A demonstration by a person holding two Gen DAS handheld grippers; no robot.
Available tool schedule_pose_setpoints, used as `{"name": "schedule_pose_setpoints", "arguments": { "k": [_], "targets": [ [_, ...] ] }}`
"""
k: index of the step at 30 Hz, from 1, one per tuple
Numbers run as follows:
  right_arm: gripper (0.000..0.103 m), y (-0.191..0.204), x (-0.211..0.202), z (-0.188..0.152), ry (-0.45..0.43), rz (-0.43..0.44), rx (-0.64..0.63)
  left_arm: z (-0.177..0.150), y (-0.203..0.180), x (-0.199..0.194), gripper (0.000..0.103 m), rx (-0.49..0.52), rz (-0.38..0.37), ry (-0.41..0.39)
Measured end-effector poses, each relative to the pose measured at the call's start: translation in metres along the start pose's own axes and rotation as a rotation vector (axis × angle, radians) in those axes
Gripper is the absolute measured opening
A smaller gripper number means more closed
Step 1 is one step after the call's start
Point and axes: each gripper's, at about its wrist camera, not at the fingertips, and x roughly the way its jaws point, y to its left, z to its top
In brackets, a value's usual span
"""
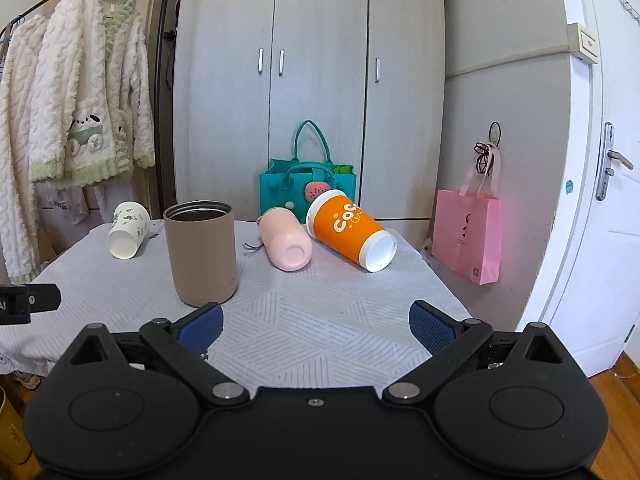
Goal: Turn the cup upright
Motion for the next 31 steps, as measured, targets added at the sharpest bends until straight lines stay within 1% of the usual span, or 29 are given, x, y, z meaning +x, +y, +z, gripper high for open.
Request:
{"name": "schedule_pose_setpoints", "arguments": {
  "k": [6,13,19,23,31],
  "targets": [
    [0.101,-0.0008,-0.0007,-0.0004,0.003,-0.001,0.000,-0.0001,0.0053,0.0007,0.103,-0.039,-0.021,0.005],
    [0.101,0.0004,0.0004,-0.0010,0.007,-0.012,-0.010,-0.0030,0.0010,-0.0016,0.103,-0.015,0.002,-0.017],
    [0.101,0.0001,0.0020,-0.0020,0.034,0.057,0.014,-0.0034,-0.0002,-0.0018,0.103,-0.011,0.005,-0.017],
    [0.101,0.0054,-0.0008,-0.0024,0.028,0.055,-0.010,-0.0038,0.0002,-0.0023,0.103,-0.010,0.006,-0.014],
    [0.101,0.0052,-0.0028,-0.0020,0.022,0.056,-0.004,-0.0048,0.0038,-0.0035,0.103,-0.014,0.010,-0.013]
  ]
}}
